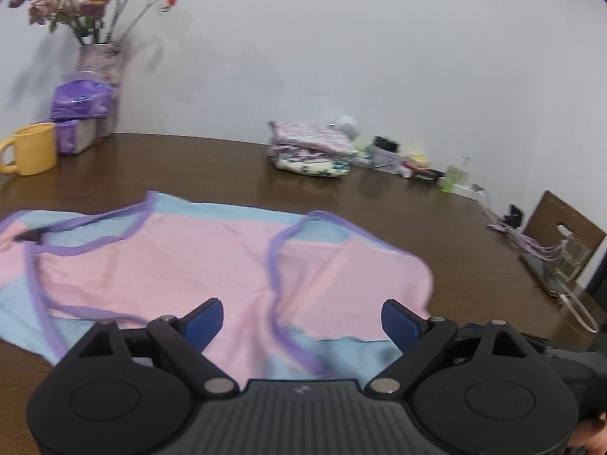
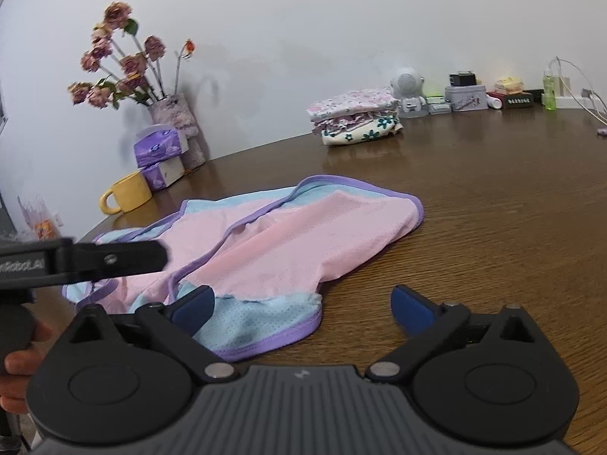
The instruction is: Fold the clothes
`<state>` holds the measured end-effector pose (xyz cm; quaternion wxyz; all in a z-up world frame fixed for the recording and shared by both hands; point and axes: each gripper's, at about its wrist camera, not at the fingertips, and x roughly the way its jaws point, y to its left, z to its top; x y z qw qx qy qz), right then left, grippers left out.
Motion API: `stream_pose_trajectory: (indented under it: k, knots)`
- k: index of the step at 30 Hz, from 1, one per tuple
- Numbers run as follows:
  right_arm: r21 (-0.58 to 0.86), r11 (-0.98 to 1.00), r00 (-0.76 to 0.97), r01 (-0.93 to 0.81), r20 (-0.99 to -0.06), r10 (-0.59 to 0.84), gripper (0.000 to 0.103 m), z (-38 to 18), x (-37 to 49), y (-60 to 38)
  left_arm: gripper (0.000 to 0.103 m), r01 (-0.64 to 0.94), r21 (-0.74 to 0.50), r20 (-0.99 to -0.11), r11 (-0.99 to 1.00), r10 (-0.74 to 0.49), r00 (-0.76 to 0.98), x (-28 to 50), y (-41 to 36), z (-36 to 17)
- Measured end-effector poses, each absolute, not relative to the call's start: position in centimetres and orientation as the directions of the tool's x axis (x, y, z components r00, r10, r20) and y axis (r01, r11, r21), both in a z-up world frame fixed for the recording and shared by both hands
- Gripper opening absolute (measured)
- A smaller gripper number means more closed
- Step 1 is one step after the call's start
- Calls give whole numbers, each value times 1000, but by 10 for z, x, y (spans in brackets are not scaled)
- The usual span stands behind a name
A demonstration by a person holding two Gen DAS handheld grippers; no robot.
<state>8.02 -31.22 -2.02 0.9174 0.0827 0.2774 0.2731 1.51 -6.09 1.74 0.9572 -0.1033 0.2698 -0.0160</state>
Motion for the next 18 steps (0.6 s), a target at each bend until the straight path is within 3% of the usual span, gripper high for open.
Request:
stream_pose_trajectory:
  k: [3,6,8,10,18]
  knots:
    - [328,837,691,-438,-472,547,80,-23,85,-313,90,-60,-172,-531,983,-41,846,12,-44,14]
    - [345,830,677,-438,-481,558,48,-27,87,-312,90,-77,-152,-536,985,-17,844,5,-25,9]
    - [356,825,666,-440,-487,565,14,-29,88,-312,90,-93,-137,-543,986,3,839,0,-12,6]
    - [353,826,659,-439,-499,563,7,-30,91,-313,90,-122,-113,-551,986,40,833,-4,-1,1]
    - [174,925,749,-337,-545,376,6,-23,100,-325,89,-170,-95,-587,981,83,805,-8,25,-18]
